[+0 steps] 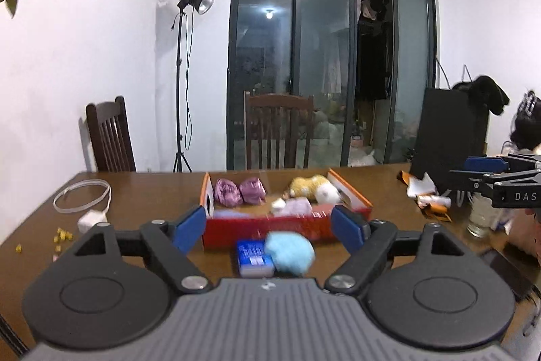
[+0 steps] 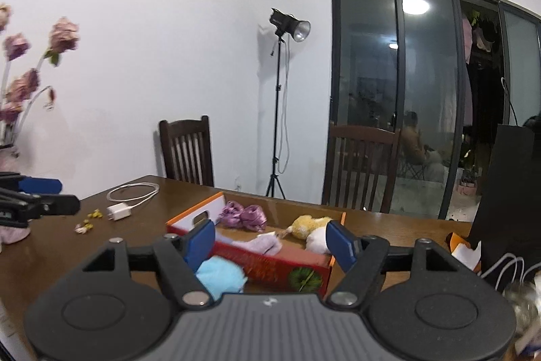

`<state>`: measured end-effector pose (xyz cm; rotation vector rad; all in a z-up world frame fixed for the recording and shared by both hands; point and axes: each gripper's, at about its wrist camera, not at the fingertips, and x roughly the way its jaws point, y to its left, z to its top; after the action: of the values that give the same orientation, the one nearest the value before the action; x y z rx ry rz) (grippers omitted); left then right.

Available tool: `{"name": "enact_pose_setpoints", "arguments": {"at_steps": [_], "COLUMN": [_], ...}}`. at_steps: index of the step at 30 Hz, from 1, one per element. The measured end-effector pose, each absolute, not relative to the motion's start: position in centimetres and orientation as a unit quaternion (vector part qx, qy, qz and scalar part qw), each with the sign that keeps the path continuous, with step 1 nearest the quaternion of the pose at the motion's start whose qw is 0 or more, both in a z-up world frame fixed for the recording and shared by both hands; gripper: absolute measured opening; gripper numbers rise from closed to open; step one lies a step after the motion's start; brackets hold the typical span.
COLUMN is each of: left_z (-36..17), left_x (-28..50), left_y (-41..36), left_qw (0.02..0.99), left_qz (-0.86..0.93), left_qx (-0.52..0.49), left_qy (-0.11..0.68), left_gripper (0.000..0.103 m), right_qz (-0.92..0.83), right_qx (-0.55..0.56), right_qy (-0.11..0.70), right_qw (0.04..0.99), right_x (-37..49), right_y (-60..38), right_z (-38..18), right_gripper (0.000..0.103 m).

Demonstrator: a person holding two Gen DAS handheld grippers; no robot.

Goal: Organize soft objects
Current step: 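Withdraw both tools from the box back over the table, then grasp the white round foam puck with the left tool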

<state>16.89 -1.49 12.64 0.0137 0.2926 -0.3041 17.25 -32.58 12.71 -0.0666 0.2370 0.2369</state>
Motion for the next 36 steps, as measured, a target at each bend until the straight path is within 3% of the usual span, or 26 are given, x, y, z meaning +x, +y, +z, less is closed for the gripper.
{"name": "enact_pose_setpoints", "arguments": {"at_steps": [8,16,26,36], "left_z": [11.3,8.7,5.7,-0.1], "left_x": [9.0,6.1,7.9,15.1], "left_y": [-1.5,-0.8,-0.1,-0.7], "left_qw": [0.980,0.978,0.971,0.950], "left_qz": [-0.158,-0.155,-0.155,-0.144], "left_qx": [-0.010,-0.001,-0.024,-0.050], "left_qy": [0.123,0.138,0.180,0.272], "left_gripper": [0.095,0.098,0.098,0.098], "right_qz": [0.127,0.120,0.124,0.126], "right_qx": [-0.045,-0.022,-0.022,-0.029], "right_qy": [0.096,0.109,0.141,0.216], "right_qw": [0.986,0.987,0.982,0.968], "right_x": [7.5,2.3,3.7,9.2], "right_y": [-32.7,-32.4,-31.2,-29.4], "right_z": [10.4,6.6,4.2,0.3], "right_gripper": [0.078,0.082,0.082,0.082]}}
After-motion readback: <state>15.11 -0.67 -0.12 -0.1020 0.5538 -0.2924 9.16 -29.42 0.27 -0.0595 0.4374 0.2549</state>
